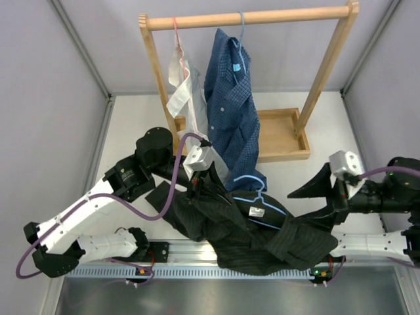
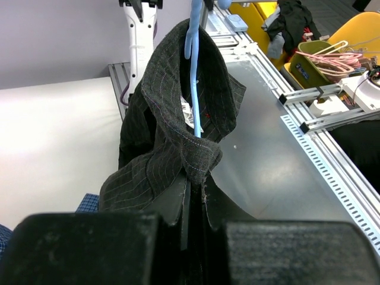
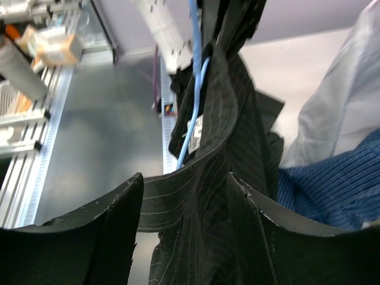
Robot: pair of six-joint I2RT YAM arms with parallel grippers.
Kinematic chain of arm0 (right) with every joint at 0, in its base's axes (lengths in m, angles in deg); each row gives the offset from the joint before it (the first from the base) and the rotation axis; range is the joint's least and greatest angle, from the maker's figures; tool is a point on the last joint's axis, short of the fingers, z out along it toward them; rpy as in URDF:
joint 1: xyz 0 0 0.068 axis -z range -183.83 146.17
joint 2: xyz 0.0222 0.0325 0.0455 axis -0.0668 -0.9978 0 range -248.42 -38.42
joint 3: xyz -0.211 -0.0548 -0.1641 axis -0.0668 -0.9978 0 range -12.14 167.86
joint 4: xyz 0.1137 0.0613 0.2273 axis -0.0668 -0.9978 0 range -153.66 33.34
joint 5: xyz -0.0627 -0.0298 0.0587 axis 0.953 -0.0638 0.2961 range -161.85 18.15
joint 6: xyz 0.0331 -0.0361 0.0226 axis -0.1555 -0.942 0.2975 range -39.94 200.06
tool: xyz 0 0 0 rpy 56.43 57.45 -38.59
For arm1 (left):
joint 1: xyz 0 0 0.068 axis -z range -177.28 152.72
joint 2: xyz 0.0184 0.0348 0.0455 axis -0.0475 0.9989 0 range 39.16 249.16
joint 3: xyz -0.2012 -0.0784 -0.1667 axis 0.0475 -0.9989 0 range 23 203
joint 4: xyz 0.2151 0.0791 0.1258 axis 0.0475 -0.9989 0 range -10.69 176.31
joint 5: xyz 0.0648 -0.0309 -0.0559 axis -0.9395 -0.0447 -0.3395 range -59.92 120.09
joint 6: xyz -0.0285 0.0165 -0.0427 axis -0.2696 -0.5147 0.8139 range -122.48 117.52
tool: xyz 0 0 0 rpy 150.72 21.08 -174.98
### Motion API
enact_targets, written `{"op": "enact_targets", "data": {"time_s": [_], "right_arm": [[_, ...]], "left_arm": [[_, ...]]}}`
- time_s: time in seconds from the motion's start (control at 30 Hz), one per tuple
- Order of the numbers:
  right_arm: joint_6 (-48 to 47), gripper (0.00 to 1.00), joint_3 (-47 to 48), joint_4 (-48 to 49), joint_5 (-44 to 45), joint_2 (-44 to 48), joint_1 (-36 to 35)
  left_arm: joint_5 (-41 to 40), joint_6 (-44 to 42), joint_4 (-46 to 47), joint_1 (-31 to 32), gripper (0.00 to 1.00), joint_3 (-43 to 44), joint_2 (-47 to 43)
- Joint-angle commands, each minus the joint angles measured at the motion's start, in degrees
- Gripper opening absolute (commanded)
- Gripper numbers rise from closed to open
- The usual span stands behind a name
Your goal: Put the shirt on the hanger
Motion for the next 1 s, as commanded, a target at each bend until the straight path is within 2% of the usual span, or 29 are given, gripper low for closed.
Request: {"op": "enact_targets", "data": {"time_s": [0.0, 0.17, 0.23, 0.27, 0.3, 0.37, 0.4, 0.47, 0.63, 0.7, 0.73, 0.77, 0.83, 0.87, 0.9, 0.97], "right_arm": [[-0.36, 0.56, -2.95, -5.01, -5.32, -1.86, 0.5], [-1.33, 0.56, -6.98, -4.05, -8.57, -1.77, 0.42], [-1.85, 0.52, -7.87, -2.47, -9.72, -2.3, 0.5], [-1.94, 0.46, -8.4, -2.03, -9.02, -2.91, 0.42], [-1.86, 0.33, -8.57, -1.59, -8.14, -3.18, 0.42], [-1.94, 0.22, -8.75, -0.62, -6.39, -3.53, 0.42], [-2.03, 0.12, -8.67, -0.44, -5.33, -3.53, 0.5], [-2.29, 0.01, -8.4, 0.35, -4.45, -3.45, 0.42], [-0.98, 0.0, -6.3, 0.61, 4.15, -1.51, 0.5], [-0.36, 0.0, -4.8, 0.26, 6.89, -0.2, 0.5], [0.07, 0.0, -4.19, 0.09, 7.07, 0.07, 0.5], [0.34, 0.0, -2.79, -0.35, 7.07, 0.24, 0.5], [0.26, 0.0, -1.11, -2.1, 7.16, 0.34, 0.5], [0.34, 0.0, 1.07, -2.81, 7.07, 0.33, 0.42], [0.52, 0.0, 2.4, -4.9, 9.33, -0.19, 0.5], [1.74, 0.0, 8.36, -7.98, 10.66, -1.68, 0.42]], "left_arm": [[1.64, -1.1, 1.1, 0.23, 0.0, 2.95, 0.35], [1.02, -1.45, -0.05, 0.23, 0.0, 3.83, 0.62], [1.02, -1.54, -0.05, 0.32, 0.0, 3.91, 0.53], [1.2, -1.45, -0.14, 0.23, 0.0, 4.09, 0.7], [1.29, -1.45, -0.14, 0.32, 0.0, 4.09, 0.62], [1.37, -1.45, -0.14, 0.32, 0.0, 4.09, 0.7], [1.2, -1.45, -0.05, 0.23, 0.0, 4.0, 0.7], [-0.11, -1.8, -1.1, 0.23, 0.0, 4.18, 0.71], [-6.78, -1.89, -3.56, 0.23, 0.0, 5.23, 0.53], [-12.47, -1.45, -3.83, 0.23, 0.03, 5.58, -0.26], [-14.51, -1.01, -3.83, 0.23, 0.11, 6.02, -0.52], [-16.8, -0.4, -3.92, 0.32, 0.32, 6.2, -0.87], [-21.55, 0.4, -4.7, 0.32, 0.48, 7.68, -1.93], [-22.7, 0.48, -5.23, 0.23, 0.66, 8.39, -2.19], [-23.84, 0.83, -6.37, 0.23, 0.96, 9.01, -3.15], [-28.05, 1.01, -7.69, 0.32, 0.98, 11.03, -4.39]]}}
